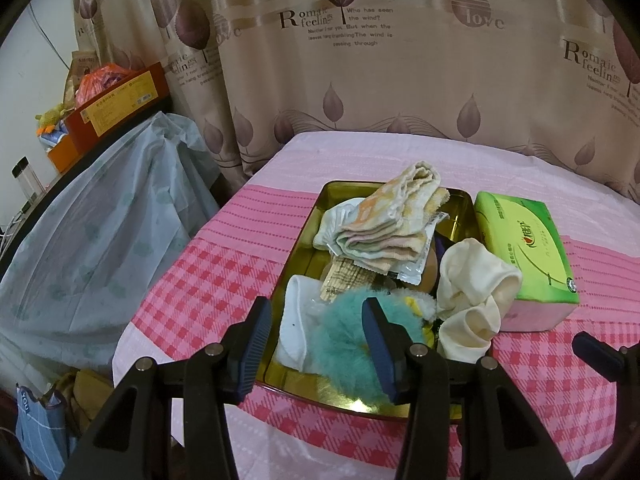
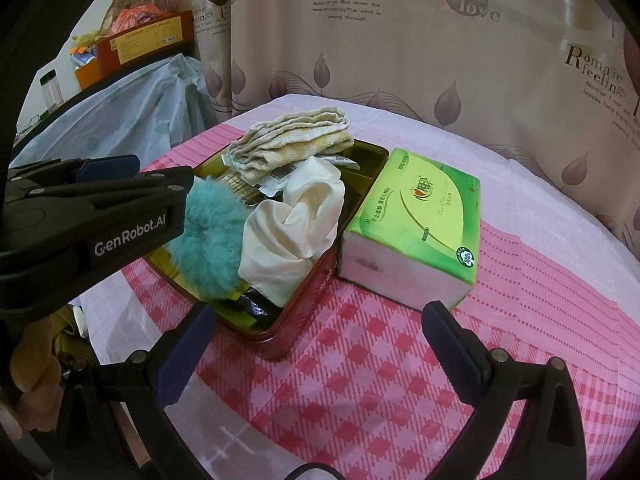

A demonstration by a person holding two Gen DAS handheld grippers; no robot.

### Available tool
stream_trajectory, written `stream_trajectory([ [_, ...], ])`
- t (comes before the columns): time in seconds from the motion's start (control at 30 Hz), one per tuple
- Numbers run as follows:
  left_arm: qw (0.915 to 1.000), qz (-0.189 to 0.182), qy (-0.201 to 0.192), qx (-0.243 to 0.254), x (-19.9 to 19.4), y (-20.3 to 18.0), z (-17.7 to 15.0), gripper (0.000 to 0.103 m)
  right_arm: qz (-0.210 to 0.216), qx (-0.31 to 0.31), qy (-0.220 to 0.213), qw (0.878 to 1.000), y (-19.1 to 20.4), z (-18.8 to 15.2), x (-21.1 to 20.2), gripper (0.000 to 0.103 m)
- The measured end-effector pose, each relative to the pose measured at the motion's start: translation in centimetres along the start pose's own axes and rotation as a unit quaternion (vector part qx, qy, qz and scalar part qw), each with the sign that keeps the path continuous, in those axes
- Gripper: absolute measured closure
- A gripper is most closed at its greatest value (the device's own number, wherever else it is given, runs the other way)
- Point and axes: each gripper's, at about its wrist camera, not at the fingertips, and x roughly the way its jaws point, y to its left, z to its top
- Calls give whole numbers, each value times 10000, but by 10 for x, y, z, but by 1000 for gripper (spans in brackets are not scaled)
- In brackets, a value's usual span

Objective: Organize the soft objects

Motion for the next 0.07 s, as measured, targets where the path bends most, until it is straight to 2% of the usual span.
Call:
stream_trajectory([
  [0.07,10000,11,-1,0,-1,-2,1,55,-3,1,-3,10000,0,0,0,1],
])
